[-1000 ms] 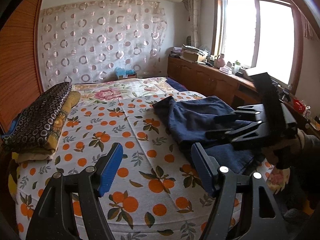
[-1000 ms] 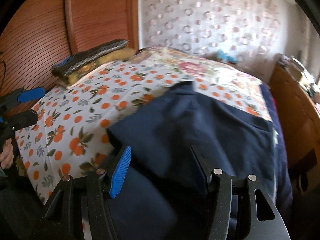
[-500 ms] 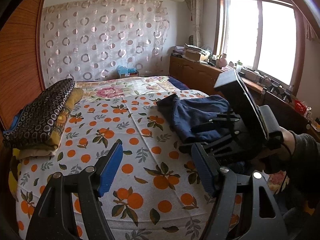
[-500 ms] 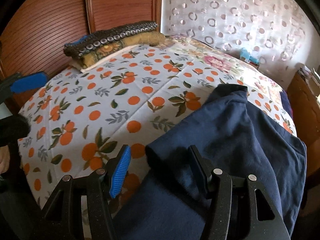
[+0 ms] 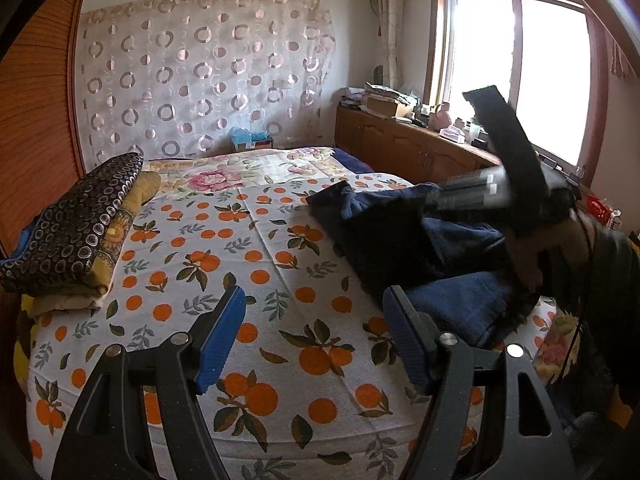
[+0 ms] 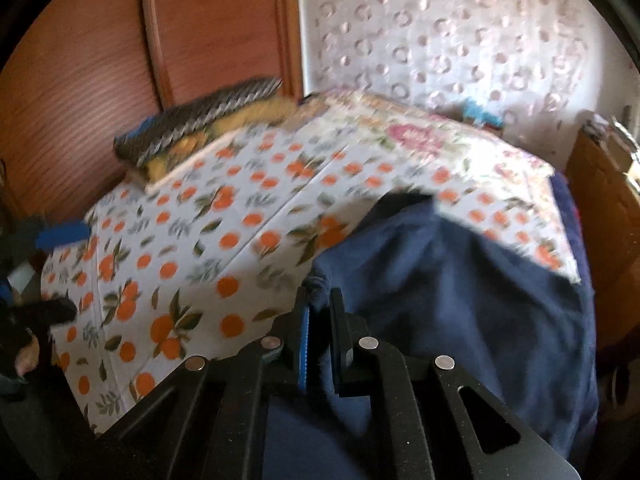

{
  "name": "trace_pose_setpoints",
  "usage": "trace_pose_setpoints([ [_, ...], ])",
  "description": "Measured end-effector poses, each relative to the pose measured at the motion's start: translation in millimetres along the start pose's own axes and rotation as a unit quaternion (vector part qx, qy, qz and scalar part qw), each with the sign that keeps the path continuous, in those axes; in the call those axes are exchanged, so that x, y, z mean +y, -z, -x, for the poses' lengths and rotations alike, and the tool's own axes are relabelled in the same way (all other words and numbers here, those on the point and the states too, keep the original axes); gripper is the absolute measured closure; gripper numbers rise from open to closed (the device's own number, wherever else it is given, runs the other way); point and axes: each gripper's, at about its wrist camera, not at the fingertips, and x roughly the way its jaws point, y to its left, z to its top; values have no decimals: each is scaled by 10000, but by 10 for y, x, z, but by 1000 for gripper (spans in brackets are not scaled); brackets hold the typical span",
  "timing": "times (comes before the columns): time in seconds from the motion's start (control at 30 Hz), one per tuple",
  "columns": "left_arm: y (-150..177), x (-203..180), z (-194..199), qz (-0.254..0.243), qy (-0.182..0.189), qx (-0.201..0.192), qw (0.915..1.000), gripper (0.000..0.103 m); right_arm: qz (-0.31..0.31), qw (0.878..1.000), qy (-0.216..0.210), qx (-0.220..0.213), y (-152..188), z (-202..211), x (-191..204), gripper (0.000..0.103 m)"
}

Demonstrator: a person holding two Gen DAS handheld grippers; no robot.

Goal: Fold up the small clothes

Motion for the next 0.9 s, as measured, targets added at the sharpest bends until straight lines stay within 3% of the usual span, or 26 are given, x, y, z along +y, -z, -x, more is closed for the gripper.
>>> trace_pose_setpoints([
  [0.23, 18, -40, -38, -8, 45, 49, 10000, 31, -422, 9946, 935, -141, -223, 178, -805, 95],
  [0.43, 23, -74, -58, -29, 63, 92, 9999, 31, -810, 9844, 1551, 199, -317, -29, -1372, 95],
  [0.67, 60, -67, -108, 23, 93, 173, 9998, 31, -937, 9740, 1977, 581, -365, -497, -1532, 95],
  [0.9, 69, -79, -114, 6, 98, 183, 9998, 31, -1069, 9701, 2132, 458, -463, -494, -1527, 95],
])
